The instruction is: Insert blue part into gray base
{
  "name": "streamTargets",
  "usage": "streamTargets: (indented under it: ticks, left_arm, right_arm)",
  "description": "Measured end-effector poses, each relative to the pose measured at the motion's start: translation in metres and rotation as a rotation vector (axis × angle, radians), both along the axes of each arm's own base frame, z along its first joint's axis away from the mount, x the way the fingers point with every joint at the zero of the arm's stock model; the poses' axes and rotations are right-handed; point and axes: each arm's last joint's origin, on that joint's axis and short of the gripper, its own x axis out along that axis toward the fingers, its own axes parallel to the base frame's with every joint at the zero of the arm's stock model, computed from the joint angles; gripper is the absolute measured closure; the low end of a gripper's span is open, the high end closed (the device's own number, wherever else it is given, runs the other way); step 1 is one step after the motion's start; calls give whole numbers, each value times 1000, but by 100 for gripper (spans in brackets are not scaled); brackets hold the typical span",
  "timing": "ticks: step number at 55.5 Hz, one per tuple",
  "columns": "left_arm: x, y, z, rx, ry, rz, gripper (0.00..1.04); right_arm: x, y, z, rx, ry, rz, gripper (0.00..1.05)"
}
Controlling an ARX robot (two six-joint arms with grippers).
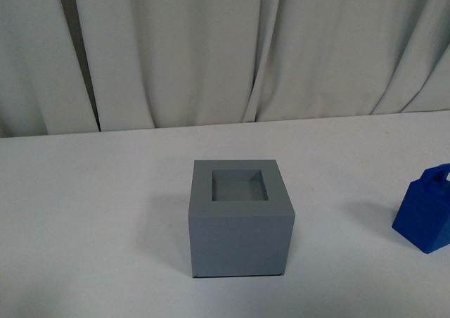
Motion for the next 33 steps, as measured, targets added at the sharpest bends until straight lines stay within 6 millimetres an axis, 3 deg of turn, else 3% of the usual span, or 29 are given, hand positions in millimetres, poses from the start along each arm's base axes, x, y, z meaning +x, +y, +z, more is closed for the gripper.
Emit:
streamTargets:
  ticks: [33]
  left_arm:
    - [0, 0, 0, 0, 0, 0, 6]
  right_arm:
    - [0, 0, 0, 0, 0, 0, 7]
